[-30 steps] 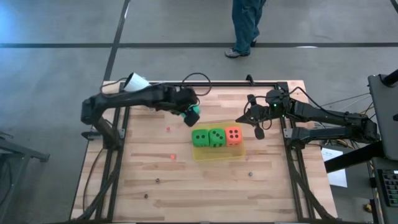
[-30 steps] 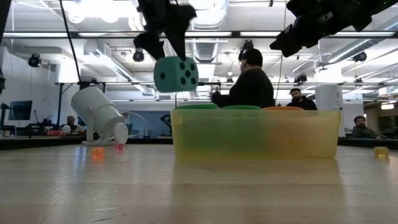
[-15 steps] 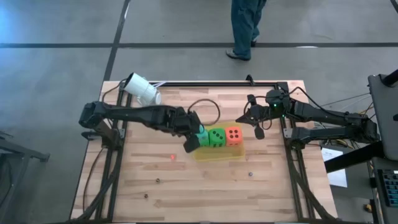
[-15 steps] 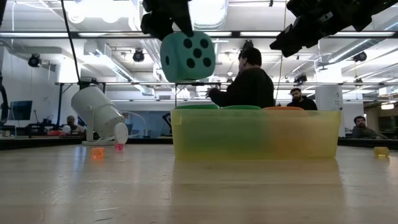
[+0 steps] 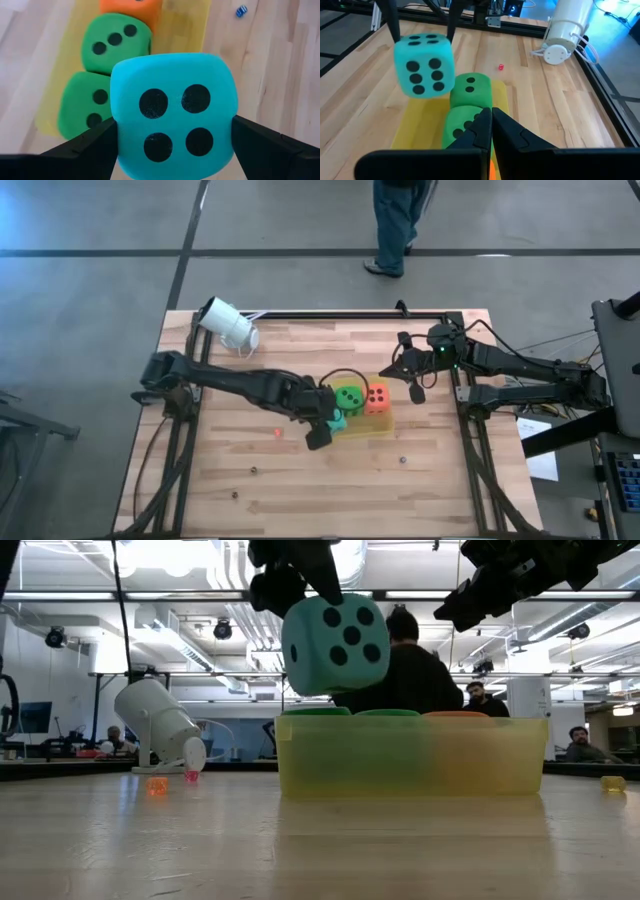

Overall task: Pick & Place Dice
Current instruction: Put the big light blue dice into the yellow bin

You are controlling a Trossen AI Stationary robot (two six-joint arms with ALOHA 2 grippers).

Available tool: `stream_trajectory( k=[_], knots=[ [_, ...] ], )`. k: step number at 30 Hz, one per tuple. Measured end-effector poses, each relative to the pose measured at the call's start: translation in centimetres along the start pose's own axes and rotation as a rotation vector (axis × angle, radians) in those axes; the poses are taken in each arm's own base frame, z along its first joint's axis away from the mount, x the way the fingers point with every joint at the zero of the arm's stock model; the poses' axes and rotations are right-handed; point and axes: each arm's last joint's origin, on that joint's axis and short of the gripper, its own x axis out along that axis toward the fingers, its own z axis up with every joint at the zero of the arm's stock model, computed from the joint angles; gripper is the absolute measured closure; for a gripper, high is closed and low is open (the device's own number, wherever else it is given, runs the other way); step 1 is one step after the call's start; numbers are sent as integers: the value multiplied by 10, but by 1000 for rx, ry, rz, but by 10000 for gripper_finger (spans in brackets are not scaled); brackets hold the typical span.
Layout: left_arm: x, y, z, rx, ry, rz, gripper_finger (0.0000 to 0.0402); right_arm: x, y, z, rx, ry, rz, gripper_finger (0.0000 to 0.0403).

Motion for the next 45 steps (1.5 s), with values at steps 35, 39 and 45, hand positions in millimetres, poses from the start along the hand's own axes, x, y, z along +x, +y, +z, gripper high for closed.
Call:
stream_trajectory(
  k=[35,39,45],
  knots=[
    [24,6,-9,144,90,-87,61,0,0,0,0,0,0,394],
    [24,8,-8,161,83,-83,60,0,0,0,0,0,0,394],
    [23,11,-6,159,80,-69,60,0,0,0,0,0,0,394]
  ],
)
